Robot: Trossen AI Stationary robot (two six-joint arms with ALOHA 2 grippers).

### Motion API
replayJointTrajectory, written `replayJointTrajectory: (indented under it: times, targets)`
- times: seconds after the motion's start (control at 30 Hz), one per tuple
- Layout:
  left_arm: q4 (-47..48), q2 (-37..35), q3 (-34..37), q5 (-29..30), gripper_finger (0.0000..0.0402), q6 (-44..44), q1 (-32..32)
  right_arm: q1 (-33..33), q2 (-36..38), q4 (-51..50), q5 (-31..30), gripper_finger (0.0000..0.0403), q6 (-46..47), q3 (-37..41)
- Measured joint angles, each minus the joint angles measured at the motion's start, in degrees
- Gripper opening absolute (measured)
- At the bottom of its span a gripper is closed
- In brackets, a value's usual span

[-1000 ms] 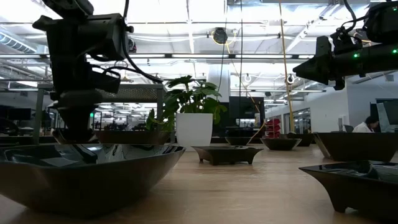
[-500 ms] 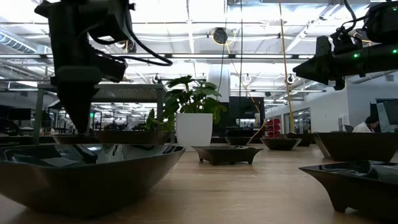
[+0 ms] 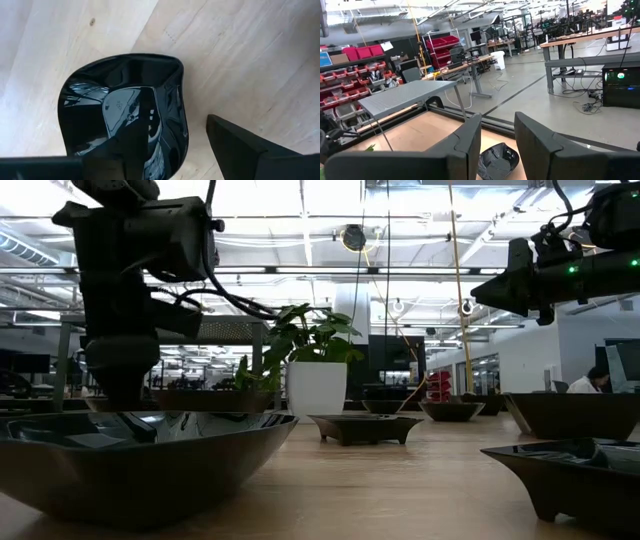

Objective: Pick & Place Mini shaped plates
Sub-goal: Put the leaf shaped plate on the shelf

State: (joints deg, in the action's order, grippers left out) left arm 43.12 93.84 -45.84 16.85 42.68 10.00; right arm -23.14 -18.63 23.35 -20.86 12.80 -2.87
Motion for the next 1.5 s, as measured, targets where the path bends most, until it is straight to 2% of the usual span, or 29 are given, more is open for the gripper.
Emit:
replayJointTrajectory:
  times: [0.07,0.17,0.37,0.43,0.6,0.7,0.9,1.03,1.23,1.37,1.5]
  targets:
    - [-0.2,0.03,0.02,0.01,0.0195,0.04,0.0,0.0,-0.07,-0.12,0.0,0.0105,-0.02,0.0]
    - [-0.33,-0.07,0.09,-0.57,0.0158,0.04,0.0,0.0,-0.04,-0.09,0.0,0.0105,0.0,0.0]
    - [-2.94,-0.04,0.08,-4.36,0.0039,-0.19,-0.15,0.0,-0.04,-0.07,0.0,0.0105,0.0,0.0]
    - [-2.51,0.02,-0.82,-4.37,0.0012,-0.2,-0.13,0.0,-0.04,-0.09,0.0,0.0105,0.0,0.0]
    - [-0.29,0.31,-6.11,-5.76,0.0019,-2.64,-0.2,0.0,-0.04,-0.07,-0.02,0.0105,-0.02,0.0]
    - [1.53,0.33,-10.7,-6.5,0.0008,-5.62,-0.11,-0.01,-0.04,-0.07,-0.02,0.0105,0.0,0.0]
    - [5.83,0.28,-19.77,-5.67,0.0012,-9.88,0.26,0.0,-0.04,-0.07,-0.02,0.0105,0.0,0.0]
    - [9.07,0.28,-26.15,-3.12,0.0004,-13.41,0.24,0.0,-0.04,-0.09,-0.02,0.0105,0.0,0.0]
    - [9.86,0.26,-35.94,0.82,0.0015,-19.87,0.26,-0.02,-0.04,-0.07,-0.02,0.0105,0.0,0.0]
    - [9.74,0.17,-41.86,5.49,0.0005,-24.36,0.17,0.0,-0.04,-0.09,-0.02,0.0105,0.0,0.0]
    - [9.73,0.15,-45.76,10.02,0.0014,-27.91,-0.48,0.0,-0.04,-0.09,-0.02,0.0105,0.0,0.0]
